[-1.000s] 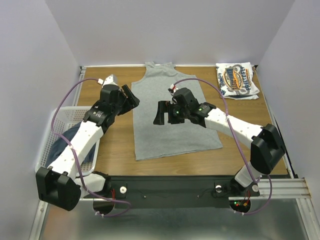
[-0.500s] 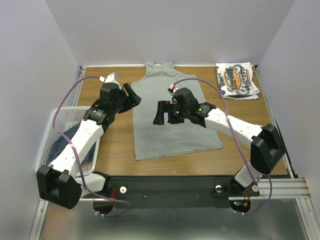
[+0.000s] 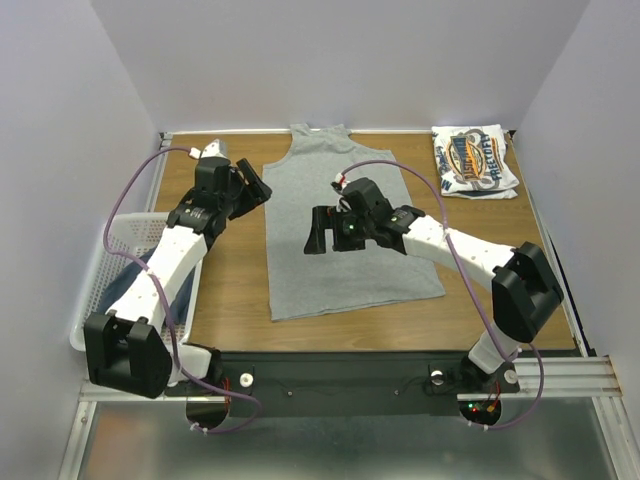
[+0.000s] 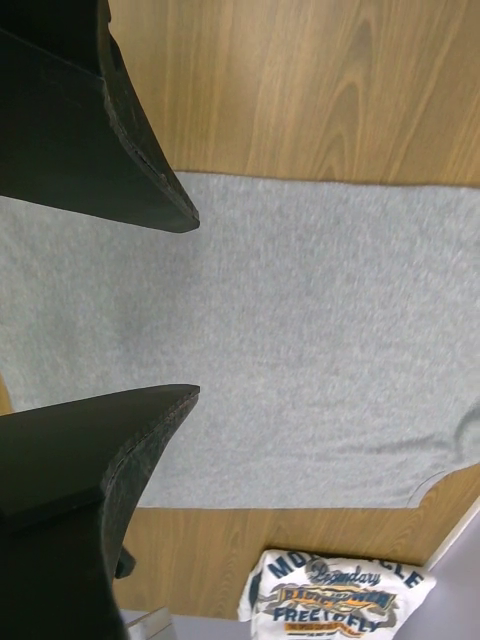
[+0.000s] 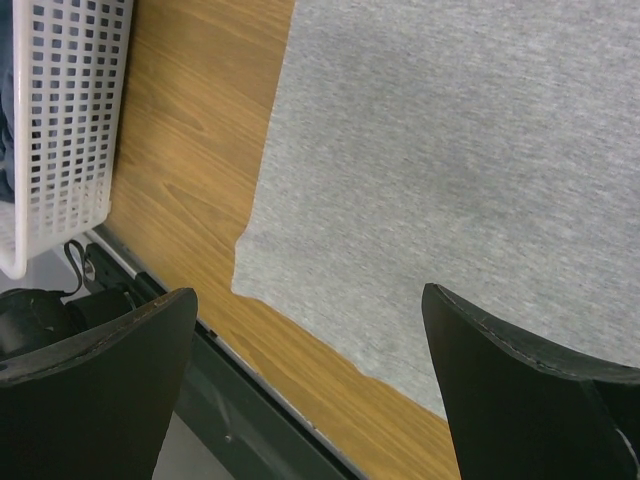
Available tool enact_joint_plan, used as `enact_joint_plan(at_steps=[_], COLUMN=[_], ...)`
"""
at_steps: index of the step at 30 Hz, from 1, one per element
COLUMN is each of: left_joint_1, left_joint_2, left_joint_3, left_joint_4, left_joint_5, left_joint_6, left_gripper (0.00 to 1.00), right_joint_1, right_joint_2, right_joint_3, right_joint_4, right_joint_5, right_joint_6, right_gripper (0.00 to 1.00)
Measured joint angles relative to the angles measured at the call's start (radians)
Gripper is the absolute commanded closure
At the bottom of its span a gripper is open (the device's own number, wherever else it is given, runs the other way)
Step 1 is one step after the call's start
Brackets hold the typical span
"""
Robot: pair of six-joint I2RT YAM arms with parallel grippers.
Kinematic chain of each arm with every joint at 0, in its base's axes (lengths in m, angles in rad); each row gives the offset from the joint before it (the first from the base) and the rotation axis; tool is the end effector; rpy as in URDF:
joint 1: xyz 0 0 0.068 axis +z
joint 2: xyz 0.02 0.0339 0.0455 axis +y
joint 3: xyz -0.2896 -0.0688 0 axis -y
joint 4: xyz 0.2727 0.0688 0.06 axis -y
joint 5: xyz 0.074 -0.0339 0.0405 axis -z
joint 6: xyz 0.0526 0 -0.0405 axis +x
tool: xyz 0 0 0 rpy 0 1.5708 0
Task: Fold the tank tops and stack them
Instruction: Fold the tank top
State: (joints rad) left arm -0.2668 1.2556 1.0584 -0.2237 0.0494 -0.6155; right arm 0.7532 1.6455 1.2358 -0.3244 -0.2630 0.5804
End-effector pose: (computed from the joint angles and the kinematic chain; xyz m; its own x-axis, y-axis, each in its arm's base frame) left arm 0.3127 -0.0882 0.3425 -0.4989 -0.4614 -0.7336 0.0229 0.8391 -0.5434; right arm 0.2885 0.2892 0.2651 -0.8481 -0.0693 -0.5253 -0.4021 0.7299 0.5528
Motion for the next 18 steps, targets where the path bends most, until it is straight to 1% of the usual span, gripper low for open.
enact_joint_plan(at_steps=[4,12,18], left_joint_1=[0.026,0.035,0.058], left_joint_2=[0.035,0.121,0.230], left_joint_3=[0.026,0.088,0.158], left_joint_4=[0.004,0.016,0.018], left_joint_5=[-0.001,-0.003,-0.005], left_joint_6=[0.011,0.042,0.079], left_gripper=[0.27,0.27,0.29], right_joint_1=[0.006,0.042,0.076], right_joint_2=[0.001,0.027,0.078], right_joint_3=[0.010,0.048,0.077], right_joint_4=[0.001,0.005,0.003], right_joint_5=[0.005,0.048,0.111], right_joint_6=[0.003,0.003,0.005], right_gripper=[0.00,0.00,0.00])
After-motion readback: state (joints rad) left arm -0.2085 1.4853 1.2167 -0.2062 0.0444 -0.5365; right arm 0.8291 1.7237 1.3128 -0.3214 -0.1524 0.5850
